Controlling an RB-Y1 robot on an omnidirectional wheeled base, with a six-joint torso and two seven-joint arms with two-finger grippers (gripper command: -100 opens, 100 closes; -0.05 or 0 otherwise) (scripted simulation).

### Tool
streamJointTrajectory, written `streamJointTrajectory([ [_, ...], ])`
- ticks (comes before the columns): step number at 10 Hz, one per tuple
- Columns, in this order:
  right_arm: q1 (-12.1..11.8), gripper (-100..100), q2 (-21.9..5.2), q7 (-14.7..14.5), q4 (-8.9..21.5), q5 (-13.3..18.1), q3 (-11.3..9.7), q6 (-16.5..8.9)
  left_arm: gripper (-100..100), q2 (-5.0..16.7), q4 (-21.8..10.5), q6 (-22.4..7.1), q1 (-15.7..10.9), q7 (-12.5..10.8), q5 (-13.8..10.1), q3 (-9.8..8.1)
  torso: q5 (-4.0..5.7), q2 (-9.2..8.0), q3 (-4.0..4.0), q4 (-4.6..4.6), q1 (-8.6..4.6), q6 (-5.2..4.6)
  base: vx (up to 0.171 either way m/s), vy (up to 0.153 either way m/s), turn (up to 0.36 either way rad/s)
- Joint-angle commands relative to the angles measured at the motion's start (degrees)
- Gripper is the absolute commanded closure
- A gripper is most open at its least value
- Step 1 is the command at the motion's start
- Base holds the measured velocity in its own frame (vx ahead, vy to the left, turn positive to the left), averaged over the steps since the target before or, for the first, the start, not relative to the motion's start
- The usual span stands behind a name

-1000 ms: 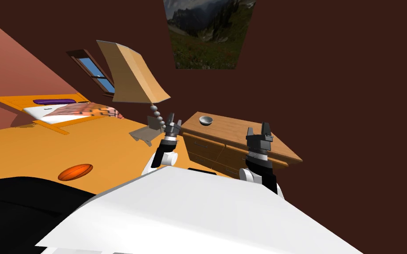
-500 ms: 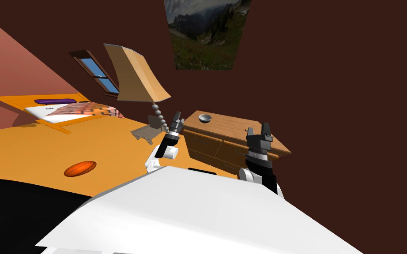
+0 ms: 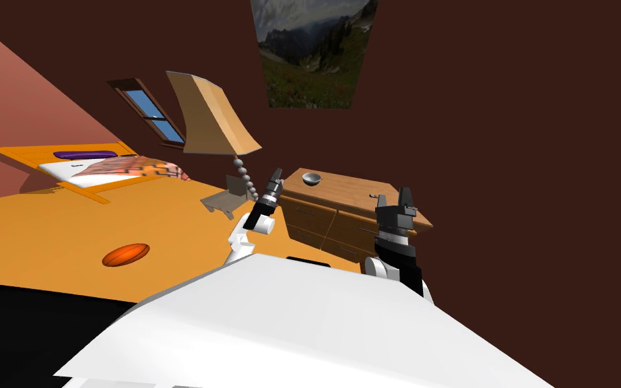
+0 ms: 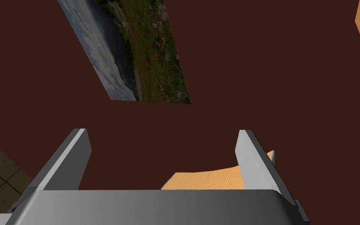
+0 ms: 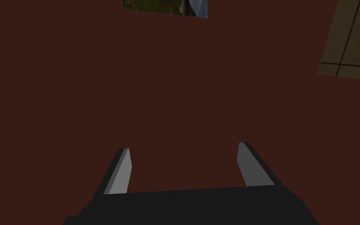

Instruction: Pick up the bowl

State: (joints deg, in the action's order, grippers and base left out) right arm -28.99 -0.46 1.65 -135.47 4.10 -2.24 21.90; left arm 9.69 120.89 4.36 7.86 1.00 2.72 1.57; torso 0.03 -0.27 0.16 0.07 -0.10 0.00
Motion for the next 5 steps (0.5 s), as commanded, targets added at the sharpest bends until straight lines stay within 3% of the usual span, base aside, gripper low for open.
streamJointTrajectory([
  [1, 0.0, 0, 0.0, 0.0, 0.0, 0.0, 0.0, 0.0, -100, 1.4, -1.9, -2.9, -2.9, 0.8, 0.3, -0.82, 0.0, 0.0, 0.0, 0.0, 0.0, 0.0, -0.101, -0.038, -0.012],
  [2, 0.0, 0, 0.0, 0.0, 0.0, 0.0, 0.0, 0.0, -100, 1.4, -1.9, -4.5, -4.6, 0.8, 0.3, -0.82, 0.0, -0.06, 0.03, 0.01, -0.03, -0.01, -0.079, -0.023, -0.003],
  [3, 0.0, 0, 0.0, 0.0, 0.0, 0.0, 0.0, 0.0, -100, 1.4, -1.9, -5.0, -4.6, 0.8, 0.3, -0.82, 0.0, -0.02, 0.01, 0.01, 0.01, 0.0, -0.027, -0.005, 0.0],
  [4, 0.0, 0, 0.0, 0.0, 0.0, 0.0, 0.0, 0.0, -100, 2.1, -3.7, -7.1, -7.1, 1.8, 0.8, -1.26, -0.02, 0.12, -0.07, -0.03, 0.07, 0.01, -0.055, -0.023, -0.012],
  [5, 0.0, 0, 0.0, 0.0, 0.0, 0.0, 0.0, 0.0, -100, 2.1, -3.7, -8.5, -8.1, 1.8, 0.8, -1.26, -0.01, 0.09, -0.06, -0.03, 0.04, 0.0, -0.067, -0.022, -0.003],
])
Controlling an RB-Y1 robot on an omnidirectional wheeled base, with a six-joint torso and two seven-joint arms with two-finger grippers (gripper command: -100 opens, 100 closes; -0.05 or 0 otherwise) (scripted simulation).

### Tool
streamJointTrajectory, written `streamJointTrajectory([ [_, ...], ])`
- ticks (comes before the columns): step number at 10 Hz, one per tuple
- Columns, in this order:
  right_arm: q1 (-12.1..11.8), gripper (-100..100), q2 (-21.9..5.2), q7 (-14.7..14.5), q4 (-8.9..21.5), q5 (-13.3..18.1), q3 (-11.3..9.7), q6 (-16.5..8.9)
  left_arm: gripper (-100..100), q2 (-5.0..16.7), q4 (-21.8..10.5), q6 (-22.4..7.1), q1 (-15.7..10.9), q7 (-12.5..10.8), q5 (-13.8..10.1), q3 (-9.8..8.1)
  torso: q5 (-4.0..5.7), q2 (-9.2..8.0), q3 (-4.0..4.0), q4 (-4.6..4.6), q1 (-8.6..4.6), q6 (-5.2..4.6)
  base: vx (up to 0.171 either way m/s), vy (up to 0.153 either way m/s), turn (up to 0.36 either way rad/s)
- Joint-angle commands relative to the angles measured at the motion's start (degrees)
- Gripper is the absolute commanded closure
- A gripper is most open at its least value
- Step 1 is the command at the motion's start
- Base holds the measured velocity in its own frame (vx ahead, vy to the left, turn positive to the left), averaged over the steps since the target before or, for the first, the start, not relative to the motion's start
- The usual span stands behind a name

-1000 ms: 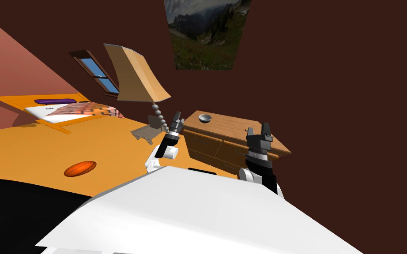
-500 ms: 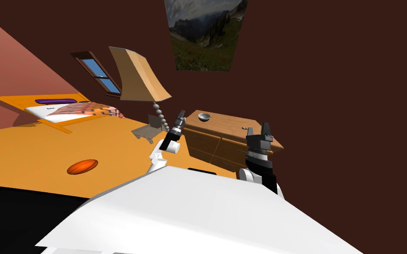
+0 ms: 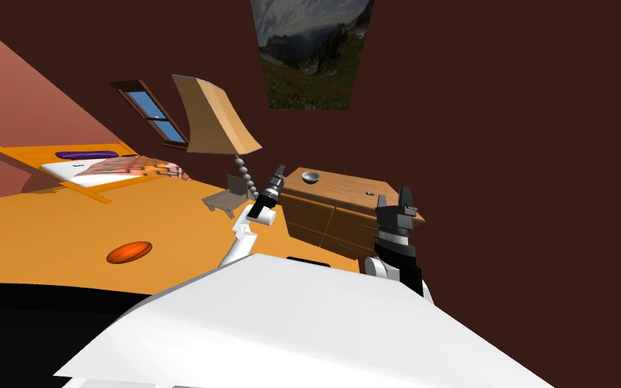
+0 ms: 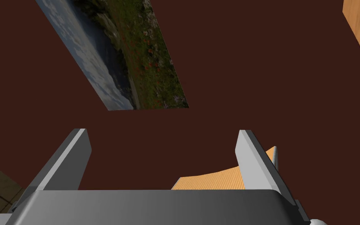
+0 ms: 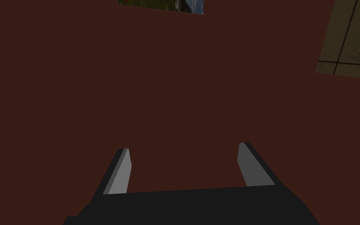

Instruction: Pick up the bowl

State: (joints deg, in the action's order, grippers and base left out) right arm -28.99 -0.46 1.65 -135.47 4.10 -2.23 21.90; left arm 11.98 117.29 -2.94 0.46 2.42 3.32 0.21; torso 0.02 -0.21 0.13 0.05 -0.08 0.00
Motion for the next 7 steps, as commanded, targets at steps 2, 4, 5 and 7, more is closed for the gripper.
streamJointTrajectory([
  [2, 0.0, 0, 0.0, 0.0, 0.0, 0.0, 0.0, 0.0, -100, 0.5, -1.9, -4.7, -4.3, 1.3, 0.7, -0.36, 0.0, -0.13, 0.07, 0.02, -0.03, 0.0, -0.097, -0.031, -0.007],
  [4, 0.0, 0, 0.0, 0.0, 0.0, 0.0, 0.0, 0.0, -100, 1.1, -3.8, -7.4, -6.7, 2.3, 1.2, -0.84, 0.0, 0.06, -0.03, -0.01, 0.0, 0.01, -0.04, -0.017, -0.003],
  [5, 0.0, 0, 0.0, 0.0, 0.0, 0.0, 0.0, 0.0, -100, 1.1, -3.8, -8.7, -8.0, 2.3, 1.2, -0.84, 0.0, 0.03, -0.02, -0.01, 0.01, 0.0, -0.061, -0.015, -0.007],
  [7, 0.0, 0, 0.0, 0.0, 0.0, 0.0, 0.0, 0.0, -100, 1.6, -5.8, -11.4, -10.5, 3.2, 1.6, -1.34, -0.01, 0.09, -0.05, -0.02, 0.03, 0.01, -0.046, -0.019, -0.004],
])
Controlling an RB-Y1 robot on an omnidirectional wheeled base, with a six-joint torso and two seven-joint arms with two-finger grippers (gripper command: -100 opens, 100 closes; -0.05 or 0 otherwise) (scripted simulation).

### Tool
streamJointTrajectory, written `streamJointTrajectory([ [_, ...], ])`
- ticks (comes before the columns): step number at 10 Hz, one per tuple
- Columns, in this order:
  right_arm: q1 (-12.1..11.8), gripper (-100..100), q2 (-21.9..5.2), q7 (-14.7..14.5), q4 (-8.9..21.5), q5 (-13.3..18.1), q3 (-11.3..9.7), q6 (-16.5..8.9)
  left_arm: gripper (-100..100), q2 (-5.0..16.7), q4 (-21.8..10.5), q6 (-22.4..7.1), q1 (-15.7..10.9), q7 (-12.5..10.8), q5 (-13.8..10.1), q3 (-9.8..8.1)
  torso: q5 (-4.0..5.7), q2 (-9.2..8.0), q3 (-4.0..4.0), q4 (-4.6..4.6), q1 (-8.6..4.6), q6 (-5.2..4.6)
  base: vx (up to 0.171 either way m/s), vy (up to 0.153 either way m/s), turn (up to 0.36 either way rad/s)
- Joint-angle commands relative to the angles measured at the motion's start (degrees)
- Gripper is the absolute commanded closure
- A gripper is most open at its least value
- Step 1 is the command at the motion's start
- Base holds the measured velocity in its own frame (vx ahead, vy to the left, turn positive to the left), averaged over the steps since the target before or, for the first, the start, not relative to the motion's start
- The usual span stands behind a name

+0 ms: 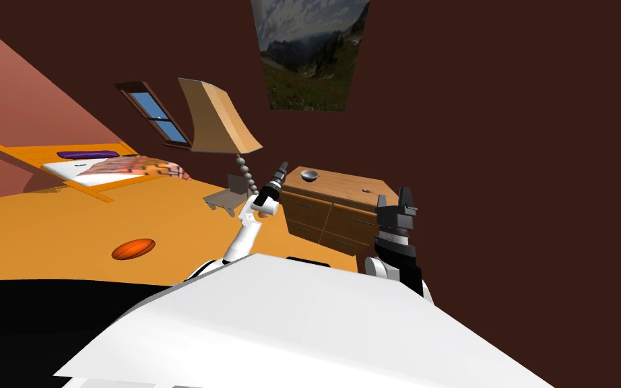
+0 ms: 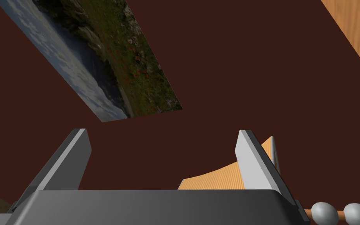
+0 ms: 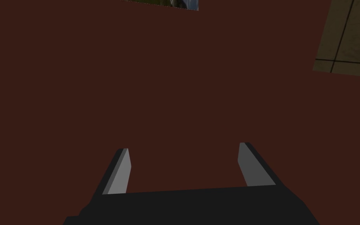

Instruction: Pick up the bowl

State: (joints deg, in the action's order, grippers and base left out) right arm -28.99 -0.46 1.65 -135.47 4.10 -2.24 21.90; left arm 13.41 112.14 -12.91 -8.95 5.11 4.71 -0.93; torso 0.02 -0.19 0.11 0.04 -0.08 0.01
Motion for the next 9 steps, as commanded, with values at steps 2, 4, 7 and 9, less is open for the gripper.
streamJointTrajectory([
  [2, 0.0, 0, 0.0, 0.0, 0.0, 0.0, 0.0, 0.0, -100, 0.2, -0.6, -3.5, -2.4, 0.6, 0.2, -0.2, 0.01, -0.02, 0.02, 0.01, -0.02, 0.0, -0.048, -0.022, -0.002],
  [4, 0.0, 0, 0.0, 0.0, 0.0, 0.0, 0.0, 0.0, -100, 0.6, -2.7, -7.4, -6.2, 1.5, 0.7, -0.72, 0.01, 0.06, -0.03, -0.01, -0.03, 0.0, -0.046, -0.026, -0.005],
  [7, 0.0, 0, 0.0, 0.0, 0.0, 0.0, 0.0, 0.0, -100, 0.9, -4.9, -11.8, -10.0, 2.4, 1.1, -1.26, 0.01, -0.05, 0.04, 0.02, -0.02, 0.01, -0.059, -0.022, -0.003],
  [9, 0.0, 0, 0.0, 0.0, 0.0, 0.0, 0.0, 0.0, -100, 1.1, -7.2, -15.1, -13.8, 3.3, 1.4, -1.82, 0.0, 0.07, -0.04, -0.01, 0.02, 0.01, -0.039, -0.02, -0.003],
])
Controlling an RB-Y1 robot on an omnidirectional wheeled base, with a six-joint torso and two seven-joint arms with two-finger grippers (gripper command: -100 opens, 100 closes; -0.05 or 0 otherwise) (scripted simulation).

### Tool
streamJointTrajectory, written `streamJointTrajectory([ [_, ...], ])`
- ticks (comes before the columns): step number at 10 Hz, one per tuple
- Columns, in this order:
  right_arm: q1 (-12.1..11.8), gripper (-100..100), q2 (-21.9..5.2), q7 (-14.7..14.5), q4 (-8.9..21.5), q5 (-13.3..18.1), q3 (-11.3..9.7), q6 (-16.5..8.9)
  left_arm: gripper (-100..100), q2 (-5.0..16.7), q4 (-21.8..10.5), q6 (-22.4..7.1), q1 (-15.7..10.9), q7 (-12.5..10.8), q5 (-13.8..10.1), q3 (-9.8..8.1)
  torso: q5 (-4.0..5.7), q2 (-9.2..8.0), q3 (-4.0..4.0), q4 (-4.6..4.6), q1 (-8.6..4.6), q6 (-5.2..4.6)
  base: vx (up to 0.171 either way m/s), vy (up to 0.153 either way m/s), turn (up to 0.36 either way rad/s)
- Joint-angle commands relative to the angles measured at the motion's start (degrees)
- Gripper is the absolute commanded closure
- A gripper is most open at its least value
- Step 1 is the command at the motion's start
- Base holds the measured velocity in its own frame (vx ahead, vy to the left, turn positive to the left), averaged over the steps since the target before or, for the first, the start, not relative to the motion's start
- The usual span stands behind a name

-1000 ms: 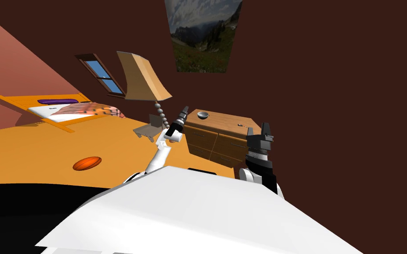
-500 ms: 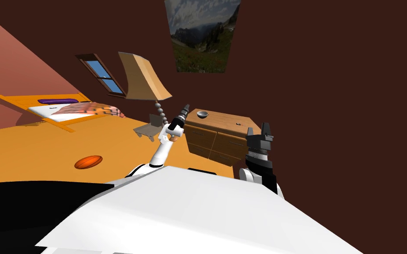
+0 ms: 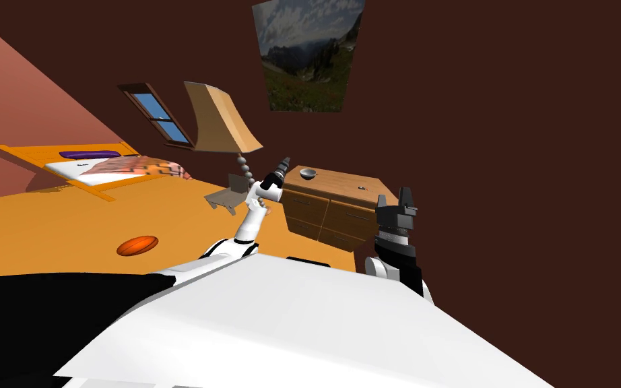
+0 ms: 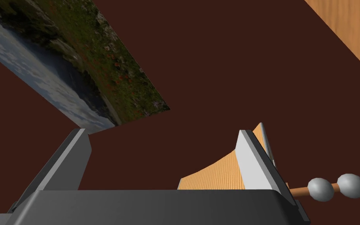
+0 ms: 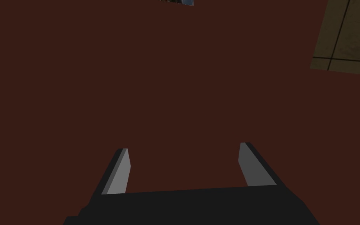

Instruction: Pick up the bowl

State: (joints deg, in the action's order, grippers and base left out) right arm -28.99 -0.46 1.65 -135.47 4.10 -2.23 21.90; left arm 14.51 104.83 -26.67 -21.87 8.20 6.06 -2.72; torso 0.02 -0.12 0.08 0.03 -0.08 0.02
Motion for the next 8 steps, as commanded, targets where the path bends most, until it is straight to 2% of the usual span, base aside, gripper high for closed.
streamJointTrajectory([
  [1, 0.0, 0, 0.0, 0.0, 0.0, 0.0, 0.0, 0.0, -100, 0.0, 0.1, -2.2, -0.9, 0.2, 0.1, -0.03, 0.0, 0.0, 0.0, 0.0, 0.0, 0.0, -0.015, -0.009, -0.001],
  [2, 0.0, 0, 0.0, 0.0, 0.0, 0.0, 0.0, 0.0, -100, 0.0, -2.3, -4.2, -3.4, 1.0, 0.4, -0.61, -0.01, 0.05, -0.03, -0.01, 0.04, 0.01, -0.03, -0.014, -0.001],
  [3, 0.0, 0, 0.0, 0.0, 0.0, 0.0, 0.0, 0.0, -100, 0.0, -2.3, -5.6, -4.7, 1.0, 0.4, -0.61, -0.01, 0.04, -0.03, -0.02, 0.03, 0.0, -0.033, -0.017, -0.001],
  [4, 0.0, 0, 0.0, 0.0, 0.0, 0.0, 0.0, 0.0, -100, 0.0, -2.3, -6.4, -4.7, 1.0, 0.4, -0.61, 0.0, 0.04, -0.02, -0.01, 0.02, 0.0, -0.017, -0.011, -0.003],
  [5, 0.0, 0, 0.0, 0.0, 0.0, 0.0, 0.0, 0.0, -100, 0.0, -4.9, -8.3, -7.3, 1.7, 0.6, -1.2, -0.01, 0.06, -0.04, -0.02, 0.04, 0.01, -0.022, -0.016, 0.003],
  [7, 0.0, 0, 0.0, 0.0, 0.0, 0.0, 0.0, 0.0, -100, 0.0, -4.9, -10.6, -8.4, 1.7, 0.6, -1.2, -0.01, 0.06, -0.04, -0.02, 0.02, 0.0, -0.02, -0.013, -0.001],
  [8, 0.0, 0, 0.0, 0.0, 0.0, 0.0, 0.0, 0.0, -100, -0.2, -7.5, -12.8, -11.0, 2.4, 0.9, -1.81, -0.02, 0.07, -0.05, -0.02, 0.05, 0.01, -0.021, -0.017, 0.003],
])
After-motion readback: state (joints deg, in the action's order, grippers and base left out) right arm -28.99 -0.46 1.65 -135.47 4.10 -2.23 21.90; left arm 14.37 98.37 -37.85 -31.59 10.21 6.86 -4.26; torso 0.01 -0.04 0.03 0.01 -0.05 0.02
